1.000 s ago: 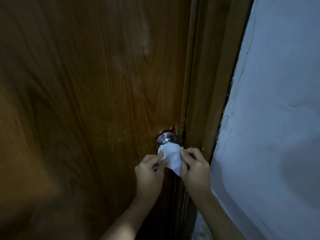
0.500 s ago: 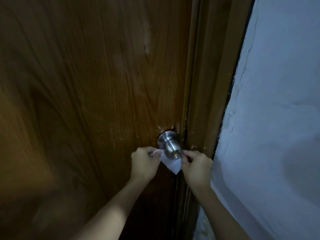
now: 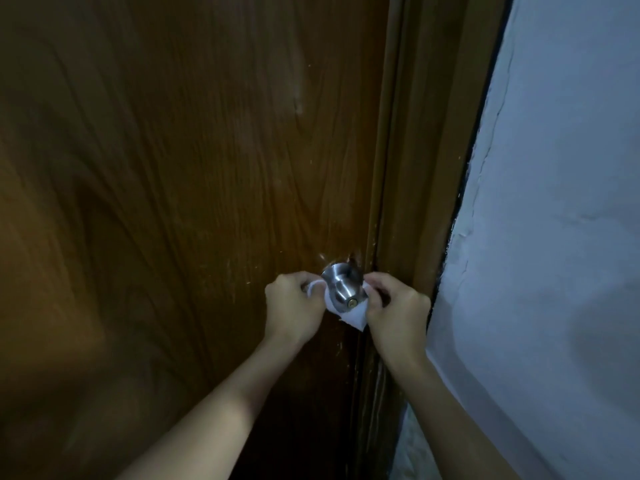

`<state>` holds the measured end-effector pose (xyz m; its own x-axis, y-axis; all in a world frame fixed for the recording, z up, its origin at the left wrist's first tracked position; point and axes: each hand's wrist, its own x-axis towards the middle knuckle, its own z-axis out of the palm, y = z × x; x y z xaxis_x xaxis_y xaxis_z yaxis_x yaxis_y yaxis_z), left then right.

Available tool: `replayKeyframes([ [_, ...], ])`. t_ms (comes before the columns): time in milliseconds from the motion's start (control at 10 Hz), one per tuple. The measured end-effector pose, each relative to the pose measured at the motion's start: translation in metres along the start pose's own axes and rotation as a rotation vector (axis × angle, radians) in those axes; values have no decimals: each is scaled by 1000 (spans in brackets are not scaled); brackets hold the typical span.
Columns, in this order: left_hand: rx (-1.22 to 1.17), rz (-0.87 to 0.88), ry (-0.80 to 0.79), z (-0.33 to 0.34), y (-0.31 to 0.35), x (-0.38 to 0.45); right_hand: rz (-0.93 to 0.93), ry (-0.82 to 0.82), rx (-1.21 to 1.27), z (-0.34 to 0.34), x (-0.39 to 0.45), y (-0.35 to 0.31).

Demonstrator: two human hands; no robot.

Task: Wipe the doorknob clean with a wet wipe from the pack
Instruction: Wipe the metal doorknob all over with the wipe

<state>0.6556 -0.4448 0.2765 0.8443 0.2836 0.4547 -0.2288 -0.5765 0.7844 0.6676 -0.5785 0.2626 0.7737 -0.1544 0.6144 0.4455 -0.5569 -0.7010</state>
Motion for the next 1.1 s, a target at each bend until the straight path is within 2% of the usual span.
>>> replayKeyframes([
  [100,10,57,71,-6,8,9,45,-21,-17,-3,-3,8],
  [300,96,41,-31,4,1,-1,-125,73,82,-12,23,-23],
  [500,-36,120,220,-17,27,22,-184,199,64,-21,26,-28],
  [600,-45,266,179,-25,30,22,-284,186,23,-22,17,-19],
  [700,87,362,55,-20,12,9,-375,13,-170,-18,5,-5],
  [800,130,309,-20,-11,-10,-4,-150,-146,-139,-6,-6,18],
  [900,159,263,-64,-4,-22,-12,-39,-215,-198,10,-23,38],
  [1000,179,225,-116,3,-28,-17,39,-209,-200,14,-29,42],
  [1100,200,125,-179,10,-35,-21,1,-220,-250,14,-26,39],
])
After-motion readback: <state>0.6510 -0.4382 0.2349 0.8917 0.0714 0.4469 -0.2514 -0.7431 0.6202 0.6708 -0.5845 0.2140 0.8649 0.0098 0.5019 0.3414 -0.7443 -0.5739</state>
